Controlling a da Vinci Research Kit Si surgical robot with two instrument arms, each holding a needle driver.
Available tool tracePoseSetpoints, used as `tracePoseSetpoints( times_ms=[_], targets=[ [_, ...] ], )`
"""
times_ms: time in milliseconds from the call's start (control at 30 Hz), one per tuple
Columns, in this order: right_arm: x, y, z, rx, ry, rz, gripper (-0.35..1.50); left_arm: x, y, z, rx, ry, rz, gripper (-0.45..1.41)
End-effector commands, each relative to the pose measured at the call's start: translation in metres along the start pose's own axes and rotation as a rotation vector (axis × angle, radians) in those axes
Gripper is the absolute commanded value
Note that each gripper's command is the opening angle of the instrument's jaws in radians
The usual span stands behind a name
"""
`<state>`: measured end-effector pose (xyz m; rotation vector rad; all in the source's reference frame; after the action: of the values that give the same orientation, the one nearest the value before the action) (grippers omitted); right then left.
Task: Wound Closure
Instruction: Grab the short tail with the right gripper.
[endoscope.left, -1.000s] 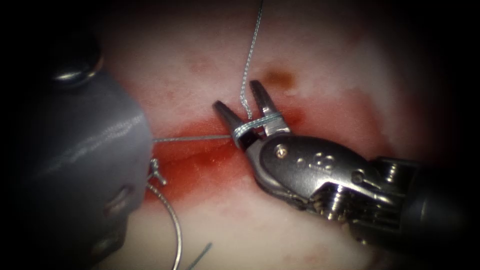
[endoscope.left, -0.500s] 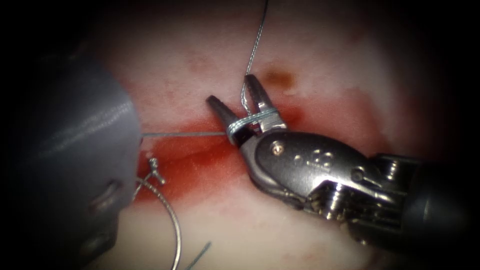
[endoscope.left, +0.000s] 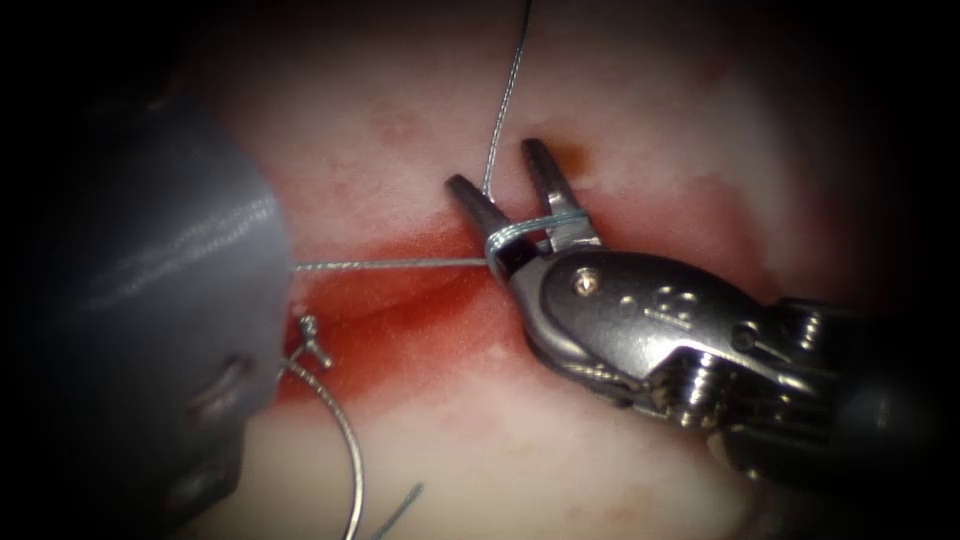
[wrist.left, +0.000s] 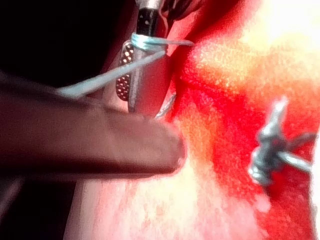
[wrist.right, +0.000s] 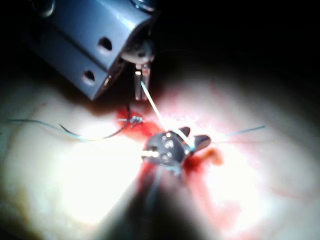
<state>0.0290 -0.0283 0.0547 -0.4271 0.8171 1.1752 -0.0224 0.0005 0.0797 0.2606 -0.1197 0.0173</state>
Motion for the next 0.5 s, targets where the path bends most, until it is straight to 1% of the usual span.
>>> tracePoseSetpoints(
  times_ms=[33,200,233,333,500],
  targets=[
    [0.0011,-0.0009,0.0006,0.001,0.006,0.011,0.42,-0.0003,0.001,-0.0006,-0.008,-0.003,-0.007,-0.45],
    [0.0008,-0.0004,0.0011,-0.016,-0.058,0.047,0.42,-0.0004,0.0011,-0.0004,-0.01,-0.001,-0.02,-0.45],
    [0.0008,-0.0004,0.0012,-0.015,-0.06,0.045,0.46,-0.0004,0.001,-0.0005,-0.009,-0.002,-0.019,-0.45],
    [0.0008,-0.0002,0.0011,-0.014,-0.061,0.046,0.46,-0.0004,0.0011,-0.0008,-0.007,0.0,-0.019,-0.45],
    [0.001,-0.0005,0.0012,-0.014,-0.065,0.053,0.41,-0.0004,0.0011,-0.0007,-0.011,-0.001,-0.02,-0.45]
  ],
)
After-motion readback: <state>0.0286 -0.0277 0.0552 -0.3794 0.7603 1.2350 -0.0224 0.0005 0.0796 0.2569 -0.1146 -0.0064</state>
